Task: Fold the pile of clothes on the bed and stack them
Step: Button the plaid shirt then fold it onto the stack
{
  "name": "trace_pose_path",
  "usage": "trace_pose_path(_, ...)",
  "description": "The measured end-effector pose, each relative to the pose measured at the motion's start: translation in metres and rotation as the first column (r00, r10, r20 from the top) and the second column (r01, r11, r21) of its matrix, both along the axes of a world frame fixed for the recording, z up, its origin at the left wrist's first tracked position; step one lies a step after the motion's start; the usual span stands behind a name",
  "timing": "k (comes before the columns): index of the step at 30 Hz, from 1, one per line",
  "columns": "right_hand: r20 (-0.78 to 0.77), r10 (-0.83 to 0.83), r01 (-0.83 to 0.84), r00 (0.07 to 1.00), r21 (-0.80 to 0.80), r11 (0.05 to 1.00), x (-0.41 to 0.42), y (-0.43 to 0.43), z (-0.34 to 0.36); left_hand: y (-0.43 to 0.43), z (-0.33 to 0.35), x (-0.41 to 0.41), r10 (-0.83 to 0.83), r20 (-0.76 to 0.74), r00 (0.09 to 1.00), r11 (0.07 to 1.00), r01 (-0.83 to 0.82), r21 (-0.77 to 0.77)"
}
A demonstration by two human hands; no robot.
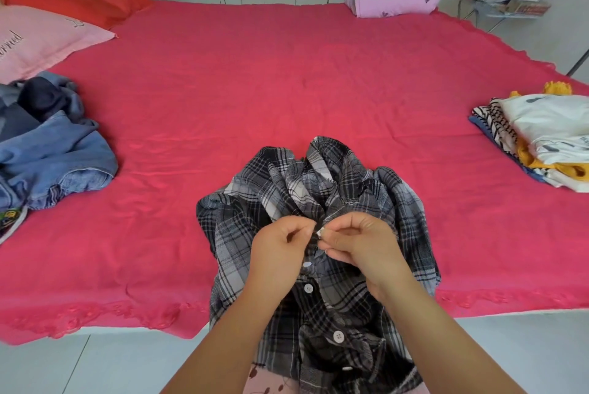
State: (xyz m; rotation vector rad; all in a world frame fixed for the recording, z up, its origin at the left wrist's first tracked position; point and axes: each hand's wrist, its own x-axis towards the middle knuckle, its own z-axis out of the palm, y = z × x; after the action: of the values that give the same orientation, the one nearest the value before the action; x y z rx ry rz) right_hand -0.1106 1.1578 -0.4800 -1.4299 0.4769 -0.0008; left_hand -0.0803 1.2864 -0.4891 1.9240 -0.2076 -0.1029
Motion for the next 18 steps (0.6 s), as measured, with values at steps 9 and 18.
trace_pose_path(9,-0.032,-0.05,0.049,0.998,-0.03,0.998,-0.001,0.003,-0.008,-0.003,-0.006,-0.002,-0.049,0.104,0.993,0.986,0.031,0.161)
trace_pose_path(18,-0.031,-0.034,0.031,0.999,-0.092,0.995,-0.001,0.005,-0.018,-0.005,-0.015,-0.004,-0.066,0.287,0.956,0.968,-0.009,0.252)
